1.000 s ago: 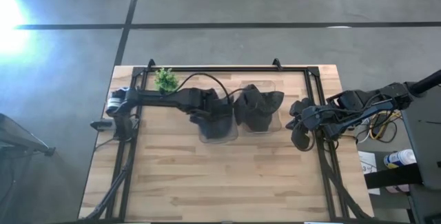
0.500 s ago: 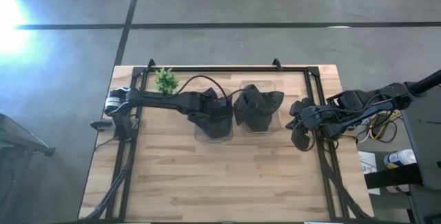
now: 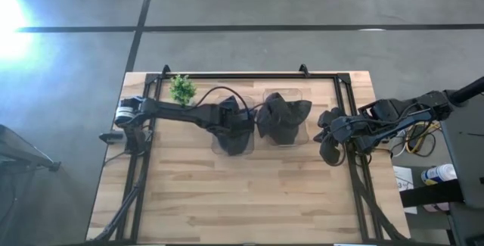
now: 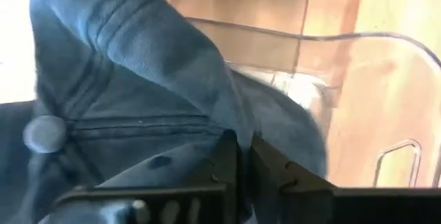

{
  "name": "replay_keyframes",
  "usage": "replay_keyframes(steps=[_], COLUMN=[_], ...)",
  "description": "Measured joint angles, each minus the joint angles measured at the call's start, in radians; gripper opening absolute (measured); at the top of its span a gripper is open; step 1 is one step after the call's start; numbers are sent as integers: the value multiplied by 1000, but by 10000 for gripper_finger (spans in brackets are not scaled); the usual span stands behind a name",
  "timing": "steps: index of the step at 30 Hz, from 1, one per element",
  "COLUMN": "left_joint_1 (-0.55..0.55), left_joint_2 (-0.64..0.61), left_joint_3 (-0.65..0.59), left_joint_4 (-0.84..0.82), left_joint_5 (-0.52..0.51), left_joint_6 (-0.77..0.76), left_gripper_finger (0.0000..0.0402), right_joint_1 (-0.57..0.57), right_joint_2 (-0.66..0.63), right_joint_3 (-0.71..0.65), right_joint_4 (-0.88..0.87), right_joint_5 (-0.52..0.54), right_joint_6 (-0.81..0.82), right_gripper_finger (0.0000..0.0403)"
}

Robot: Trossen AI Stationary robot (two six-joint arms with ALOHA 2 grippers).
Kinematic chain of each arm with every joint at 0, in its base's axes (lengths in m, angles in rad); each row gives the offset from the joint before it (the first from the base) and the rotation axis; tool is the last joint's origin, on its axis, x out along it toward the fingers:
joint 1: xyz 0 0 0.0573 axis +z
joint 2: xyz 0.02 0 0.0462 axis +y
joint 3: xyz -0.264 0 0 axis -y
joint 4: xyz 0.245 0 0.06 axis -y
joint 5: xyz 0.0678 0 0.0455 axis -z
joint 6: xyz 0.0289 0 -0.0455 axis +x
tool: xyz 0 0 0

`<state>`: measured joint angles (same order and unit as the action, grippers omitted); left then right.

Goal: Pick & Place hat
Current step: Put the blue cap into the left transparent bin, then return to Home Position

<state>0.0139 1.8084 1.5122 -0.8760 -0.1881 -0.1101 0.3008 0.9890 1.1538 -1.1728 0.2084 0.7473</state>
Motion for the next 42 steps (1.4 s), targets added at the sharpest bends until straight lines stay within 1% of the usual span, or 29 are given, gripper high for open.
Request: replay_keyframes(steps=[3, 8, 14, 19, 22, 24, 27, 29, 32, 35, 37, 39, 42], left_joint_1=[0, 7, 11, 11, 9, 3, -12, -25, -55, -94, -129, -172, -251], left_joint_2=[0, -1, -8, -10, -12, -14, -23, -42, -92, -167, -226, -288, -386], left_joint_3=[-21, -14, 62, 133, 200, 270, 400, 473, 533, 528, 496, 446, 320], left_joint_4=[11, -7, -60, -96, -146, -199, -309, -354, -369, -357, -354, -338, -266], left_joint_5=[32, 43, 41, 43, 79, 102, 108, 108, 109, 97, 43, -28, -116], left_joint_6=[-15, -55, -68, -67, -67, -58, -46, -46, -67, -107, -154, -203, -284], left_gripper_finger=[48, 105, 172, 206, 215, 217, 218, 218, 218, 218, 218, 218, 218], right_joint_1=[0, 0, 0, 0, 0, 0, 0, 0, 3, 24, 50, 86, 156], right_joint_2=[0, 0, 0, 0, 0, 0, 0, 0, 0, 0, 0, 0, 2], right_joint_3=[0, 0, 0, 0, 0, 0, 0, 0, 0, 0, 0, 0, 0], right_joint_4=[0, 0, 0, 0, 0, 0, 0, 0, 6, 44, 102, 173, 279], right_joint_5=[-1, -7, -8, -8, -13, -30, -65, -101, -146, -157, -155, -132, -71], right_joint_6=[-3, -14, -19, -18, -18, -18, -18, -19, -18, -15, -15, -17, -20], right_gripper_finger=[9, 9, 9, 9, 9, 9, 9, 9, 9, 9, 9, 9, 9])
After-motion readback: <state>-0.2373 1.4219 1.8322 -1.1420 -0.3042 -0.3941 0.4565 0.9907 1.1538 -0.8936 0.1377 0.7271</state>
